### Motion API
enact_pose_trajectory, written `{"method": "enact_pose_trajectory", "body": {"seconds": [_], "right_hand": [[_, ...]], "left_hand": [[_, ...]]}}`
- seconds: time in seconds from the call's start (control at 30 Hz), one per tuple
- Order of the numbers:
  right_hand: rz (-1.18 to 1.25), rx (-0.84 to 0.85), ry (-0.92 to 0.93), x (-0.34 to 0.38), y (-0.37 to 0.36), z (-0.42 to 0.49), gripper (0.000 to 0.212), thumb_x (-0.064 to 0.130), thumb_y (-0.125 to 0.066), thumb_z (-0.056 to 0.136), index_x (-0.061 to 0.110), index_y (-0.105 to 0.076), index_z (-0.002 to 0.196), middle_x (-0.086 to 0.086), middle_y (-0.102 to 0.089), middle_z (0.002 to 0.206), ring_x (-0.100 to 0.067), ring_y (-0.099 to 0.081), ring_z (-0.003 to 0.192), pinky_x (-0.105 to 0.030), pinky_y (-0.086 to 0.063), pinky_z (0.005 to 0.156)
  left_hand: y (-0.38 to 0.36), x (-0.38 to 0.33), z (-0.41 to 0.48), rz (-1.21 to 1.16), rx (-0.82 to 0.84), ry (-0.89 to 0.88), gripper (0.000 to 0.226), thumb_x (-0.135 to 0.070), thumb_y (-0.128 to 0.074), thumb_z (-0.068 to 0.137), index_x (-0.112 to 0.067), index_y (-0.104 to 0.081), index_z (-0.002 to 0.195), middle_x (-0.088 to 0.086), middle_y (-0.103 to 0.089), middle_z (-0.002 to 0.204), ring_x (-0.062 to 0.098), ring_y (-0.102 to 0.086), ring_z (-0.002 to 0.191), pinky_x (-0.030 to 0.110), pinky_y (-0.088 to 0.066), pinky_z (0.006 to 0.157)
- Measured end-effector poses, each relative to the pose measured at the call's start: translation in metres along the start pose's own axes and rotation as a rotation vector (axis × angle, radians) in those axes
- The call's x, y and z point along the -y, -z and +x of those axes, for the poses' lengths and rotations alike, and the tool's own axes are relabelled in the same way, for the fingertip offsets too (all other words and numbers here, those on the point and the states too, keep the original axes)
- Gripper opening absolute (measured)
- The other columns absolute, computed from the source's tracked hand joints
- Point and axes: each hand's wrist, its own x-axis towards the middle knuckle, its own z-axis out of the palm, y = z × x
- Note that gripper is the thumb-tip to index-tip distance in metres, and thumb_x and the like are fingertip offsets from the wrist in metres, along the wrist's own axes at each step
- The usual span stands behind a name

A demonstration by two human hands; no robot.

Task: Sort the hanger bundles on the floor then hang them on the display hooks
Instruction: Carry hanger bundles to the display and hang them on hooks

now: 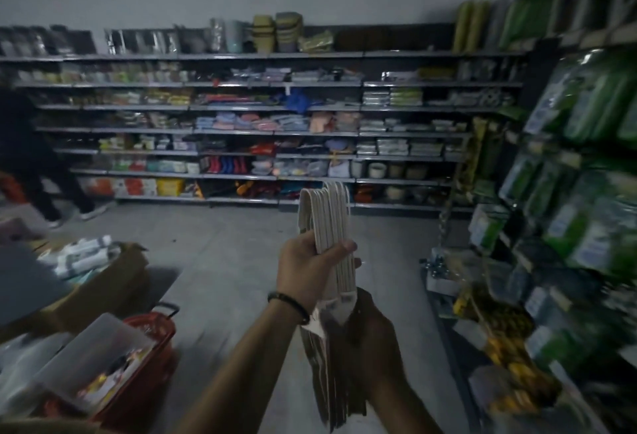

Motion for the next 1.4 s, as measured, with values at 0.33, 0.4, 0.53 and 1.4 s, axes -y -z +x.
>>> {"method": "enact_pose_trajectory", "body": {"seconds": [0.33, 0.4, 0.53, 1.4], "right_hand": [[0.097, -0.113, 0.044, -0.051, 0.209, 0.06, 0.066, 0.047, -0.08, 0.074, 0.041, -0.056, 0.135, 0.014, -0.064, 0.13, -0.007, -0.063, 0.118, -0.042, -0.054, 0.101], [0.114, -0.034, 0.076, -0.048, 0.234, 0.058, 0.063, 0.048, -0.08, 0.074, 0.04, -0.059, 0.133, 0.015, -0.069, 0.125, -0.008, -0.064, 0.118, -0.042, -0.054, 0.102], [0.301, 0.046, 0.079, -0.051, 0.266, 0.053, 0.04, 0.021, -0.077, 0.088, 0.02, -0.068, 0.127, -0.014, -0.072, 0.123, -0.036, -0.067, 0.118, -0.064, -0.051, 0.1], [-0.52, -0.894, -0.66, -0.097, 0.415, -0.129, 0.033, 0.036, -0.055, 0.103, 0.019, -0.055, 0.074, -0.001, -0.06, 0.066, -0.025, -0.058, 0.06, -0.043, -0.044, 0.056]], "left_hand": [[-0.101, -0.032, 0.035, -0.234, 0.759, 0.057, 0.013, -0.006, -0.055, 0.098, 0.001, -0.061, 0.107, 0.011, -0.063, 0.087, 0.024, -0.065, 0.066, 0.036, -0.057, 0.062], [-0.131, -0.032, 0.034, -0.268, 0.85, 0.047, 0.009, -0.011, -0.066, 0.095, -0.003, -0.065, 0.098, 0.009, -0.063, 0.081, 0.02, -0.063, 0.059, 0.032, -0.055, 0.056], [-0.183, -0.032, 0.033, -0.496, 1.025, 0.182, 0.029, -0.015, -0.081, 0.085, -0.004, -0.067, 0.108, 0.005, -0.06, 0.077, 0.013, -0.057, 0.048, 0.023, -0.046, 0.049], [-0.5, -0.019, -0.059, -0.176, 1.29, -0.113, 0.026, -0.048, -0.073, 0.087, -0.03, -0.07, 0.106, -0.009, -0.074, 0.081, 0.012, -0.069, 0.072, 0.029, -0.056, 0.065]]}}
